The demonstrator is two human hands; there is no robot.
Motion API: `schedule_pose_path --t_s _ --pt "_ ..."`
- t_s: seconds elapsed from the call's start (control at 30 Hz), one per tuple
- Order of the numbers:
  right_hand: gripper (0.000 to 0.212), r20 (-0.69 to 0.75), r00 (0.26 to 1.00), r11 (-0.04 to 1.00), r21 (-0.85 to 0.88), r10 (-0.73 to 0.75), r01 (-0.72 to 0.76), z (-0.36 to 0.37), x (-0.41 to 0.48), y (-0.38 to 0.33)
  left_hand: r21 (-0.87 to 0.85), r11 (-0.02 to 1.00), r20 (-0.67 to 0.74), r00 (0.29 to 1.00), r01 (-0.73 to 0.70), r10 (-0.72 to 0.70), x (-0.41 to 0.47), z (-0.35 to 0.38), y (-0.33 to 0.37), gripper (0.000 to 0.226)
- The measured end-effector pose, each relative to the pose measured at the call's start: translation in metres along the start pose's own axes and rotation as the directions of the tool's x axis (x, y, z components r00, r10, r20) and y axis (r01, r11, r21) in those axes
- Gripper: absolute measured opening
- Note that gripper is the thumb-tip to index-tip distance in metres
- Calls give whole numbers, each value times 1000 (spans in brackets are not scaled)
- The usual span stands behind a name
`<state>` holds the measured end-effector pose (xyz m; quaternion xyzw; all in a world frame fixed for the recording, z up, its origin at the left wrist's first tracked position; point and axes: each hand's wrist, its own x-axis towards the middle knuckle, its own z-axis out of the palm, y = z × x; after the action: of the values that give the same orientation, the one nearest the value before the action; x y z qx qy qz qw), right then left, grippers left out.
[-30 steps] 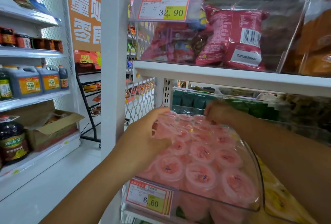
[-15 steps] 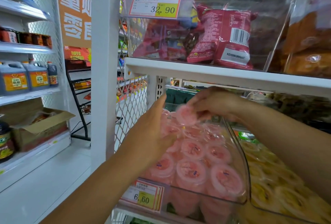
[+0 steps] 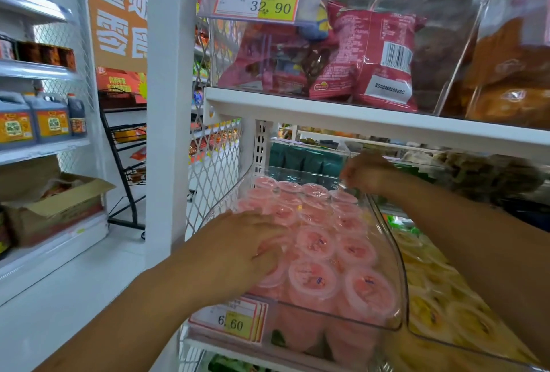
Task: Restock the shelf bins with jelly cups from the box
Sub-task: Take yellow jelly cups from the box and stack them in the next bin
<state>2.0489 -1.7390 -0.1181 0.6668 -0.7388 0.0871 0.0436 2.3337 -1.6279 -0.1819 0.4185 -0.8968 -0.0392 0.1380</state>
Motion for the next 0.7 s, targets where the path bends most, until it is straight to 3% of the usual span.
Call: schedule_pose_path --t_s 0.13,0.23,0.33,0.4,0.47,0.5,0.57,0.63,0.7 --pt "23 168 978 992 18 -127 125 -3 -26 2 -8 1000 -31 999 9 -10 -1 -3 4 66" --pt "28 -5 985 979 109 -174 174 -18 -58 3 -68 995 -189 980 -76 62 -8 -9 17 73" --pt "28 -229 951 928 264 -206 264 -31 -117 0 -101 978 -416 901 -180 123 -26 -8 40 50" --pt "25 -327 925 839 434 -192 328 -33 -174 -1 -58 965 -538 822 -256 186 -42 -1 56 37" --pt "21 -313 930 674 646 -194 358 -28 -241 0 -112 932 -569 792 -344 224 -65 19 71 31" --pt "20 -262 941 577 744 -213 338 -21 -273 5 -174 907 -542 806 -383 237 -77 33 79 30" --pt "24 -51 953 461 867 -300 192 5 -323 22 -391 851 -351 911 -351 214 -101 70 95 27" --pt "28 289 877 499 864 -384 -66 58 -361 43 -552 824 15 986 -128 163 -123 125 111 24" --pt "27 571 736 573 760 -362 -307 132 -389 64 -543 837 340 929 67 146 -139 195 120 26"
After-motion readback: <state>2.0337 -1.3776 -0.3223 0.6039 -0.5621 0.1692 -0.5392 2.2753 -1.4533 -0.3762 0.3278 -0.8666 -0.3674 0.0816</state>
